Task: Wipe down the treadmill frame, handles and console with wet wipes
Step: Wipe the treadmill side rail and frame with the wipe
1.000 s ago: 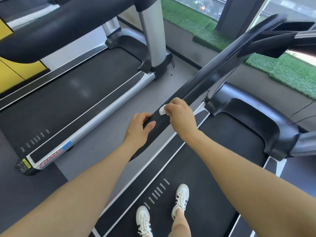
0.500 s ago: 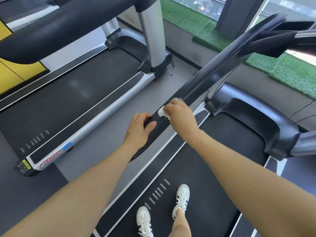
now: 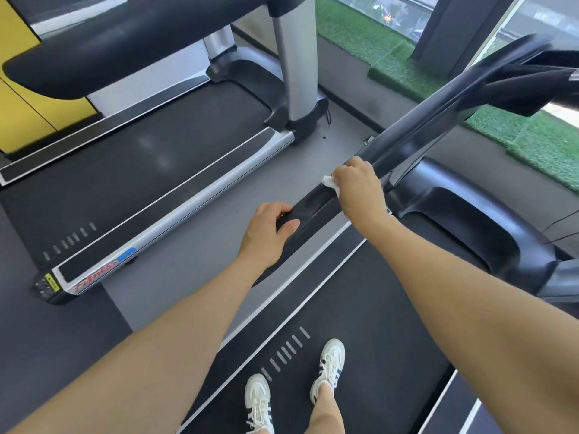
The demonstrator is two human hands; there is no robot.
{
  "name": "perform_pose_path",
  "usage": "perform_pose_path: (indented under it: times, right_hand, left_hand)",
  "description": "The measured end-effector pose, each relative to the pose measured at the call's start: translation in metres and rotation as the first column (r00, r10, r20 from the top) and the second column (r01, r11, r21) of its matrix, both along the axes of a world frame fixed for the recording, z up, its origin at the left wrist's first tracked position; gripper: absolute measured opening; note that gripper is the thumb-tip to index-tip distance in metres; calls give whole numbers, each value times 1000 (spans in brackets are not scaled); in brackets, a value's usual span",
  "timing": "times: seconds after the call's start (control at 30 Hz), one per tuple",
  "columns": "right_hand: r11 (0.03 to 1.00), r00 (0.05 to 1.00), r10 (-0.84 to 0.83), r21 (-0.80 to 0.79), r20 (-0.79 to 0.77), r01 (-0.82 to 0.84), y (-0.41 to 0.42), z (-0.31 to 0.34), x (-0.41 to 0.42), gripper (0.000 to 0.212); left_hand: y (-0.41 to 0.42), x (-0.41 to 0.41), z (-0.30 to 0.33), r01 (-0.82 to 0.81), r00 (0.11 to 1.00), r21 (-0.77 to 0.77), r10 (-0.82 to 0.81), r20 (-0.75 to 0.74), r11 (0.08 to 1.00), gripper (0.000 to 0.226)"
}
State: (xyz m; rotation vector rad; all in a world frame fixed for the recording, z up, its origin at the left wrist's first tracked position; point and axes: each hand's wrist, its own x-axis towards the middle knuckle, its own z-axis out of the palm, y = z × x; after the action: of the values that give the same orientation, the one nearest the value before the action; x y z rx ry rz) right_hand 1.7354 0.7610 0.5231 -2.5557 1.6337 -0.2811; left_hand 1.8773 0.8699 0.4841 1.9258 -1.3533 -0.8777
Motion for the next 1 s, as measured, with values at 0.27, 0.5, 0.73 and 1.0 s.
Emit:
perform_pose_path:
  times: [0.27, 0.5, 0.73, 1.0]
  right_hand:
    - [961, 954, 268, 103, -136, -256, 31, 10, 22, 24]
    - [984, 950, 179, 39, -254, -175, -3, 19, 31, 16]
    - [903, 875, 428, 142, -225, -406, 10, 12, 47, 22]
    - [978, 963, 207, 76, -171, -197, 14, 9, 43, 23]
  left_hand:
    - [0, 0, 0, -11, 1000, 13, 11, -4, 1000, 30]
    - [0, 0, 0, -3, 1000, 11, 3, -11, 1000, 30]
    - [3, -2, 5, -62, 997, 12, 62, -52, 998, 28]
    - [13, -1, 10, -87, 994, 37, 89, -66, 996, 31]
